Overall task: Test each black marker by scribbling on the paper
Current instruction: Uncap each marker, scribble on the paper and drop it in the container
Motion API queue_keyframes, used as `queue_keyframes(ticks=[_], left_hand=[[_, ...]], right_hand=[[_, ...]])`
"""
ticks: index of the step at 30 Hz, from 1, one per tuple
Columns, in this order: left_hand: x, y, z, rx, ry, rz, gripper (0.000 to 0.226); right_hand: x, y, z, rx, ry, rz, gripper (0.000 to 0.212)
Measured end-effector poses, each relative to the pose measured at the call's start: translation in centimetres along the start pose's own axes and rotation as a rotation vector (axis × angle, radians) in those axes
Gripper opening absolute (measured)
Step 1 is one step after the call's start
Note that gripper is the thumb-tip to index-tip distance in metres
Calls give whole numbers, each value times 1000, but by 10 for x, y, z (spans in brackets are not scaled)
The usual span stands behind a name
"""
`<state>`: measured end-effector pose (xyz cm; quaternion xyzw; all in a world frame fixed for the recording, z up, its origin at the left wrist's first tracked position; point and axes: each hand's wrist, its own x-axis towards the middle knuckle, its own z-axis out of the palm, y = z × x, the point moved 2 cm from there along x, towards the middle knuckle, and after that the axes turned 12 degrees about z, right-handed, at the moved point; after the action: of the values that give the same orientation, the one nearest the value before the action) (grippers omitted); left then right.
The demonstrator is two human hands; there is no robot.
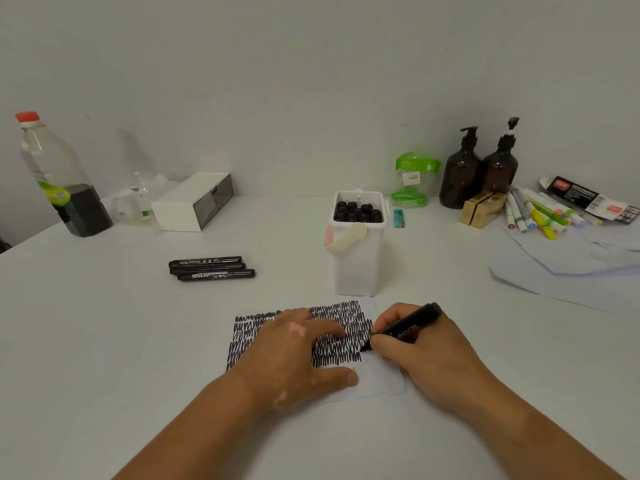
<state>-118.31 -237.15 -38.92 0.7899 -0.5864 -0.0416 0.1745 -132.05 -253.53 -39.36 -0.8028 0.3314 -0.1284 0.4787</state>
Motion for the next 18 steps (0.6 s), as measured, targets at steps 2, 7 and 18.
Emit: queue_keyframes(ticks=[2,7,18], left_hand=[[0,0,0,0,2,-3,66],[0,2,-1,3,1,-5,66],[1,0,1,-3,4,-2,65]], right_hand=[[0,-1,0,-10,-2,0,11],[-1,-2,-2,-17,-27,-12,9],[0,0,-3,-23,18,-10,6]])
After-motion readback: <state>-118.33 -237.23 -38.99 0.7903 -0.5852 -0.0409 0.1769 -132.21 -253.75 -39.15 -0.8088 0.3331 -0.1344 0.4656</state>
